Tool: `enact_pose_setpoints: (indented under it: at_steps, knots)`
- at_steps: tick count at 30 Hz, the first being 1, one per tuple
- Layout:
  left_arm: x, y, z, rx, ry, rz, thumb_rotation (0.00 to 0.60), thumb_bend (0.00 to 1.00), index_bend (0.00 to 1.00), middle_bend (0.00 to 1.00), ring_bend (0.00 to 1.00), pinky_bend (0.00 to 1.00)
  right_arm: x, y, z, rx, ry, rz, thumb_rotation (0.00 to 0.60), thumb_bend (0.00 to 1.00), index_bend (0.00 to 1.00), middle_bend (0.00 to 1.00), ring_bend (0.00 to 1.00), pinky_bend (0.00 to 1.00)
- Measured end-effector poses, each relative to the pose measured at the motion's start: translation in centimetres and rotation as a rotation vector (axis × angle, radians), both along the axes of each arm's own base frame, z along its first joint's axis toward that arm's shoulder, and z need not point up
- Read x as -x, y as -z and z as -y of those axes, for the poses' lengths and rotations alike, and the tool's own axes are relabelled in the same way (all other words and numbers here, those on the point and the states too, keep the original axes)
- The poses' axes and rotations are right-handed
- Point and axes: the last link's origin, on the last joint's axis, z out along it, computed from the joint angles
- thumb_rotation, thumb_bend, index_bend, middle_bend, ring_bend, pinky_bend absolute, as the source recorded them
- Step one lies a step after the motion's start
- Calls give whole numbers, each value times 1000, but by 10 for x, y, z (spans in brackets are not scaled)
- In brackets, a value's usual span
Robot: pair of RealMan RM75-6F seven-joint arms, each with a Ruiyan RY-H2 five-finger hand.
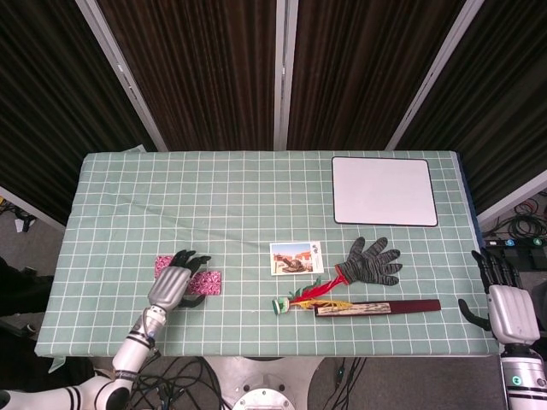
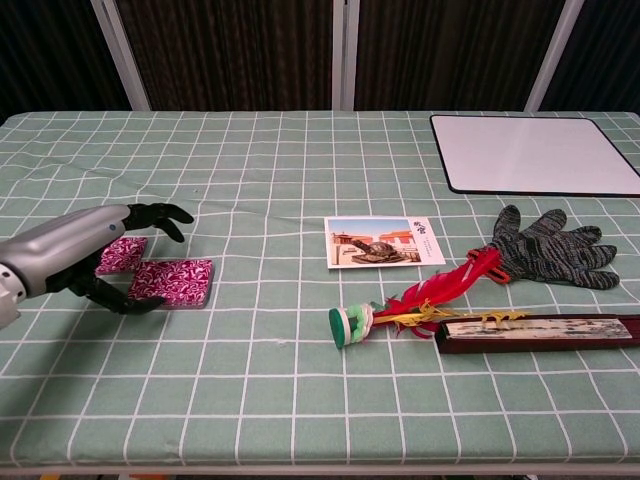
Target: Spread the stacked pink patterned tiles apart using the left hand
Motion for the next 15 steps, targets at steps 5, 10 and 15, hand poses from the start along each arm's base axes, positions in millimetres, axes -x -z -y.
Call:
enact_pose_setpoints:
  at_steps: [5, 10, 15]
  knots:
    - [0, 4, 0, 11, -9, -13, 600, 238, 136, 211, 52, 56, 1, 0, 0, -1, 3, 2, 600, 228, 0, 0, 0, 0]
    - [2, 4, 2, 18, -12, -18, 600, 238, 137, 221, 52, 56, 2, 0, 0, -2, 5, 3, 600, 228, 0, 0, 0, 0]
    - [3, 5, 3, 22, -13, -20, 600, 238, 137, 232, 52, 56, 2, 1, 0, -4, 4, 3, 600, 228, 0, 0, 0, 0]
